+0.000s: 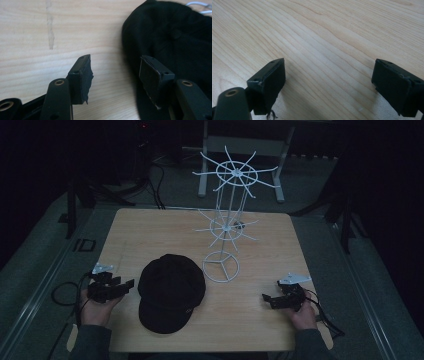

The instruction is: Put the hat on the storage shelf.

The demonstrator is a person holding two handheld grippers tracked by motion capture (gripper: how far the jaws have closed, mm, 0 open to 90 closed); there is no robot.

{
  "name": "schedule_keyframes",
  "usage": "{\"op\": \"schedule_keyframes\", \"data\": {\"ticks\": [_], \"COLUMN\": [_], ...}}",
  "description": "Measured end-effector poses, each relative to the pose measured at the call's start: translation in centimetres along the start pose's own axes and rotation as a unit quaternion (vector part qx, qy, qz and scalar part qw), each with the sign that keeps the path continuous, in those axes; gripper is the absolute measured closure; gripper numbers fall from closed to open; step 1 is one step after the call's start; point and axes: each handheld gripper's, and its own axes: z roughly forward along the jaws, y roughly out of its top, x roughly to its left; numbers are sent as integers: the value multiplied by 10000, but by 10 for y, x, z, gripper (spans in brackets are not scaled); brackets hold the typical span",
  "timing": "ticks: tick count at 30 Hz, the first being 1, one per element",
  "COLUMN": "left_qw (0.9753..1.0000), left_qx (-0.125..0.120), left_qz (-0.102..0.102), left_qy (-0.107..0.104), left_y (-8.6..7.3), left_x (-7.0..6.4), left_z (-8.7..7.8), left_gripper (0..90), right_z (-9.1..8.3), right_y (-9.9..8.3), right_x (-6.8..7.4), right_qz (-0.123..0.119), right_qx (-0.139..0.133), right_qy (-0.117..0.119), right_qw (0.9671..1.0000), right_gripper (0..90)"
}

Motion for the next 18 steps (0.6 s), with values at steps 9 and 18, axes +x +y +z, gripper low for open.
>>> {"op": "schedule_keyframes", "data": {"ticks": [9, 18], "left_qw": [9999, 9995], "left_qx": [48, 264], "left_qz": [82, 172], "left_qy": [-59, -88], "left_y": [11, 17], "left_x": [-11, -24], "left_z": [4, 17], "left_gripper": [421, 418], "right_z": [-1, -1], "right_y": [0, 0], "right_x": [0, 0], "right_qz": [20, 28], "right_qx": [-9, -8], "right_qy": [-27, -28], "right_qw": [10000, 10000], "right_gripper": [134, 134]}}
